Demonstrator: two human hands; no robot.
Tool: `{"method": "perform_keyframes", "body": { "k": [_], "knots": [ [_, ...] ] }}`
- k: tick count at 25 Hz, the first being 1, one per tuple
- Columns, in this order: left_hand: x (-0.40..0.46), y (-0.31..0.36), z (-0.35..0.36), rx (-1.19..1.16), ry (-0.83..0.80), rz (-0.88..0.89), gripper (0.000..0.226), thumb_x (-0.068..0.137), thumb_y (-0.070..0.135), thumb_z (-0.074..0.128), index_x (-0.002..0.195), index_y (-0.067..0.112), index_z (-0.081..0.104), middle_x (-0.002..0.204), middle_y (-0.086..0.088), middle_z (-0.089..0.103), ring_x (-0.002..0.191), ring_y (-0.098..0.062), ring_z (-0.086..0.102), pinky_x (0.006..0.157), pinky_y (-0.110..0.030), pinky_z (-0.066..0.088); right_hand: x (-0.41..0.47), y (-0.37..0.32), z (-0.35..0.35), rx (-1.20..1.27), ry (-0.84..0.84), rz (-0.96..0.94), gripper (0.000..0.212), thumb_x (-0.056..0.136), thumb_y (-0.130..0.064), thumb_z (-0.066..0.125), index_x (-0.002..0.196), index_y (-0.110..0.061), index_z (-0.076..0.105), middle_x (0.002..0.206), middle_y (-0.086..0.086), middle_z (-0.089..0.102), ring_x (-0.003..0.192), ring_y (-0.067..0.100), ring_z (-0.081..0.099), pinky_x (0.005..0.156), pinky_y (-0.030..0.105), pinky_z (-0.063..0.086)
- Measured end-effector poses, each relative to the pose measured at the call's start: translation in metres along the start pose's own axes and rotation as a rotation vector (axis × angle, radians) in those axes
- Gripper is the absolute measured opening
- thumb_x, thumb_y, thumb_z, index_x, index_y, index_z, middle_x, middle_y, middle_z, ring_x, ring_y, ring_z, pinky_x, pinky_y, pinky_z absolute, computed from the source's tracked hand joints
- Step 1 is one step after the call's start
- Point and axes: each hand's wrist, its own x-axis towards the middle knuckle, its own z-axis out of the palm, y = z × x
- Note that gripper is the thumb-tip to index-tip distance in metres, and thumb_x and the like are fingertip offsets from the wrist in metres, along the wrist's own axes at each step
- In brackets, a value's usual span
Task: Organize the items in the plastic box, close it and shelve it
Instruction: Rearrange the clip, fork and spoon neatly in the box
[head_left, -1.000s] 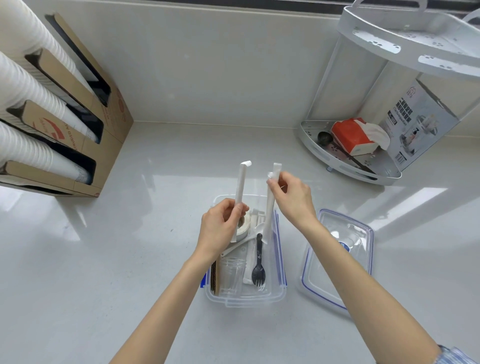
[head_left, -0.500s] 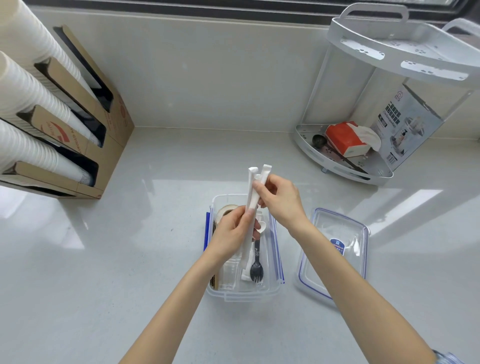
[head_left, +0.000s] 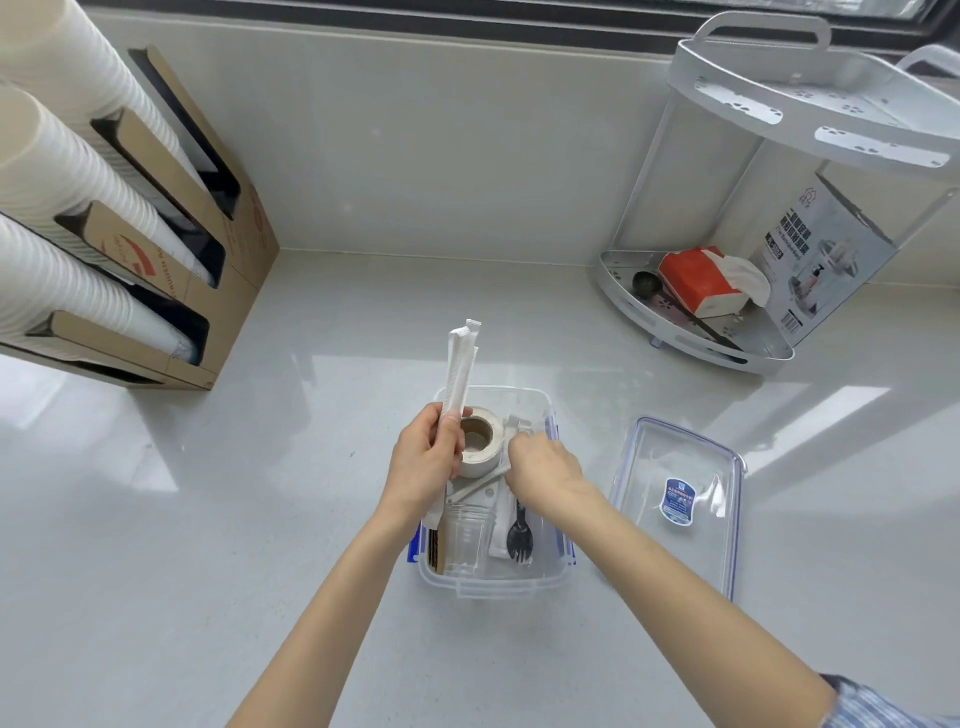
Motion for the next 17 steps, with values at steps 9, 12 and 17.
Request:
{"method": "perform_keyframes", "body": {
  "k": [9, 12, 17],
  "knots": [
    [-0.003, -0.005, -0.006, 0.002, 0.003, -0.021, 0.027, 0.094, 0.021, 0.038, 0.097, 0.001, 0.055, 0.058, 0.003, 0.045, 0.038, -0.002, 0.039, 0.044, -0.011, 0.035, 0.008, -0.008, 0.01, -0.03, -0.002, 0.059, 0.05, 0.086, 0.005, 0.046, 0.133, 0.003, 0.028, 0.133, 0.02, 0.049, 0.124, 0.035, 0.047, 0.094, 0.04, 0.044],
    [-0.003, -0.005, -0.007, -0.009, 0.006, -0.03, 0.03, 0.094, 0.021, 0.038, 0.098, -0.004, 0.054, 0.058, 0.003, 0.045, 0.037, -0.001, 0.039, 0.042, -0.01, 0.034, 0.006, -0.006, -0.004, 0.033, 0.067, 0.024, 0.046, 0.084, 0.007, 0.042, 0.128, 0.001, 0.03, 0.124, 0.023, 0.054, 0.115, 0.038, 0.051, 0.075, 0.038, 0.041],
    [-0.004, -0.003, -0.005, -0.006, -0.01, -0.034, 0.032, 0.094, 0.021, 0.038, 0.101, -0.006, 0.054, 0.06, 0.003, 0.046, 0.037, 0.0, 0.04, 0.042, -0.01, 0.035, 0.007, -0.002, -0.023, 0.142, 0.254, 0.034, 0.033, 0.086, 0.007, 0.036, 0.119, 0.004, 0.036, 0.119, 0.028, 0.054, 0.108, 0.043, 0.052, 0.07, 0.036, 0.033]
  ]
}}
